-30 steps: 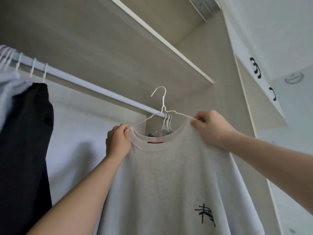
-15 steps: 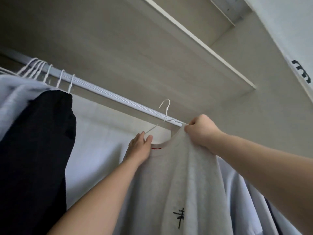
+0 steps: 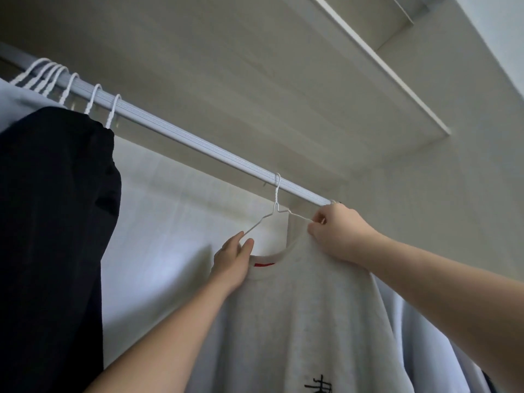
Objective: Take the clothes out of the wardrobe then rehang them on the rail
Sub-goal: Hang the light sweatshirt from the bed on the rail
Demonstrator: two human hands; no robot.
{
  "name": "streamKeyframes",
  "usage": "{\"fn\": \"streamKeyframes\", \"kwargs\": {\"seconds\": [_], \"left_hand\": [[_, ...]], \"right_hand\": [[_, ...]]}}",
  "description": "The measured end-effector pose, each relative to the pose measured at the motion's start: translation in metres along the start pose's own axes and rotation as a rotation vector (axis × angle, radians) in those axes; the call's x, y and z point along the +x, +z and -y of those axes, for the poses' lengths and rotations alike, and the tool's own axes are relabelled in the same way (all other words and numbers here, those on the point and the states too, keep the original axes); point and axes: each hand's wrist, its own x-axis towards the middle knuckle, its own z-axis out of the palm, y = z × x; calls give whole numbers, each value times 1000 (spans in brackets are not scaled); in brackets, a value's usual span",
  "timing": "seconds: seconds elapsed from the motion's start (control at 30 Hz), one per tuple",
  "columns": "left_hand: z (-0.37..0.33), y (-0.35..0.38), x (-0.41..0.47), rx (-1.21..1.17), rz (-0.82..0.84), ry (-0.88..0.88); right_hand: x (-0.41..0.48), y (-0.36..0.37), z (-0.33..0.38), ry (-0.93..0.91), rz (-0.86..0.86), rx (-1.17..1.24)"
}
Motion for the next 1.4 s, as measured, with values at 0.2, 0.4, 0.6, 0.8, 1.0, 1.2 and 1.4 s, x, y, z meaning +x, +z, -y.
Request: {"fn": "streamKeyframes", "kwargs": {"seconds": [0.2, 0.4, 0.6, 0.8, 1.0, 1.2, 1.4], "left_hand": [[4, 23, -1, 58, 31, 85], [6, 62, 4, 193, 133, 140], [12, 113, 7, 156, 188, 144], [15, 150, 7, 174, 233, 144], [17, 158, 10, 204, 236, 110], [-1, 144, -9, 207, 209, -7], [-32, 145, -74, 259, 99, 113]], "right_hand": [[-22, 7, -29, -310, 37, -660], [-25, 10, -61, -232, 106, -801], [-23, 16, -105, -163, 99, -846], [-19, 24, -140, -122, 64, -881], [-17, 32, -148, -136, 11, -908], [-35, 24, -142, -112, 22, -836], [-104, 2, -153, -83, 43, -689]]}}
